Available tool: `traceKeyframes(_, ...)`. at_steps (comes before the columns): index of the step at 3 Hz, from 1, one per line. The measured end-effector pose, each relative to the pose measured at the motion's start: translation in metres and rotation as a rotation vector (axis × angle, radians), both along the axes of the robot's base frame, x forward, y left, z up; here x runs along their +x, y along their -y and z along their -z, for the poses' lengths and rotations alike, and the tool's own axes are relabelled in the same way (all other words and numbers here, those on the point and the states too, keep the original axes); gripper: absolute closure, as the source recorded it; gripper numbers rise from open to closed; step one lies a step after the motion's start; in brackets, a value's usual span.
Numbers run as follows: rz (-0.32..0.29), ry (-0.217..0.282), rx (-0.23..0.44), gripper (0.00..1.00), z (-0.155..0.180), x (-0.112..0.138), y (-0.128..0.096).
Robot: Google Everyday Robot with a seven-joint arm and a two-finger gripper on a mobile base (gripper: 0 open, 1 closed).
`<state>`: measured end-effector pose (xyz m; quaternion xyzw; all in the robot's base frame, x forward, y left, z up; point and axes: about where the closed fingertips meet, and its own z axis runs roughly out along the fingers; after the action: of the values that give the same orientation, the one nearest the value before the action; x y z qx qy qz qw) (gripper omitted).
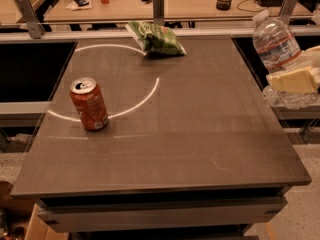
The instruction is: Place water bottle upright
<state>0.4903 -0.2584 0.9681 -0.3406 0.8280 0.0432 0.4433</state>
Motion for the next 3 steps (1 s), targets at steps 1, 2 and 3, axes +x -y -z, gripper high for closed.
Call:
traceKeyframes(1,-0.074,0.177,0.169,1.0,-0.029,0.025,-0.006)
traceKeyframes(2,-0.284,0.308,0.318,1.0,-0.053,0.042,-0.038)
traceKeyframes(3,-0.371,0.376,0.287,1.0,-0.055,0.045,-0.043)
